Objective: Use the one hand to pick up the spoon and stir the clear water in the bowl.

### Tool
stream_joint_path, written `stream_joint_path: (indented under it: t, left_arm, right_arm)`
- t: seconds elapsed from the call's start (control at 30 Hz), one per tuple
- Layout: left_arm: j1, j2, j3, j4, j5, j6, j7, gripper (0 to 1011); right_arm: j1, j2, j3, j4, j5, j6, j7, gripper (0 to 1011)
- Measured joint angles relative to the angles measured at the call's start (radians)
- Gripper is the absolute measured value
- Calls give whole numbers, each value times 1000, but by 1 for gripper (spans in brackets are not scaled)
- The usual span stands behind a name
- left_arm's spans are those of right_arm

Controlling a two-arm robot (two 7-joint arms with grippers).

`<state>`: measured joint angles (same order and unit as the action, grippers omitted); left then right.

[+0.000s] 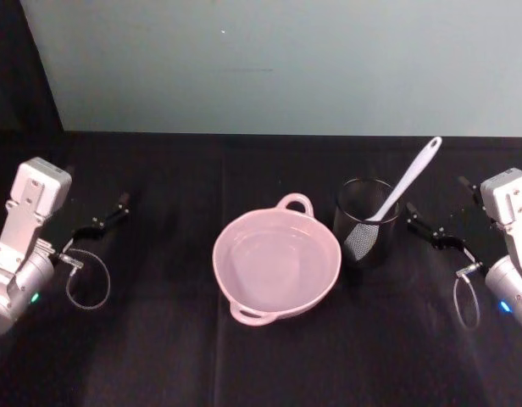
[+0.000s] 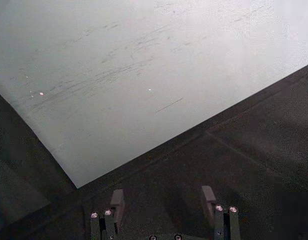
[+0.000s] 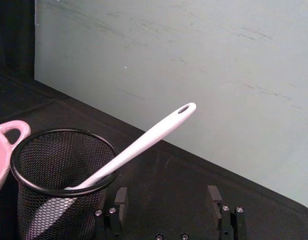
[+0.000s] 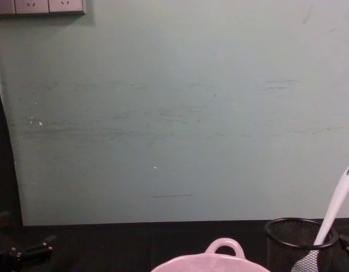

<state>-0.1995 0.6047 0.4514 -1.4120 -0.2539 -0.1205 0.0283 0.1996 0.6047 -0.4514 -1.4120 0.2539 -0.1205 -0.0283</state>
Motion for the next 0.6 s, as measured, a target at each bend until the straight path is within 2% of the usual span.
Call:
stream_joint_path:
  t: [0.33, 0.43, 0.5, 0.6]
  left_arm:
    - [0, 0, 0, 0, 0, 0, 0, 1011]
    - [0, 0, 0, 0, 0, 0, 0, 1011]
    - [0, 0, 0, 0, 0, 0, 0, 1011]
    - [0, 0, 0, 0, 0, 0, 0, 1011]
  right_arm:
    - [-1, 1, 1, -1, -3, 0, 0, 1003]
    - [-19, 15, 13, -26, -25, 1, 0, 1003]
    - [-32, 19, 22, -39, -24, 2, 0, 1002]
    - [-66, 24, 52, -74, 5, 5, 1, 1003]
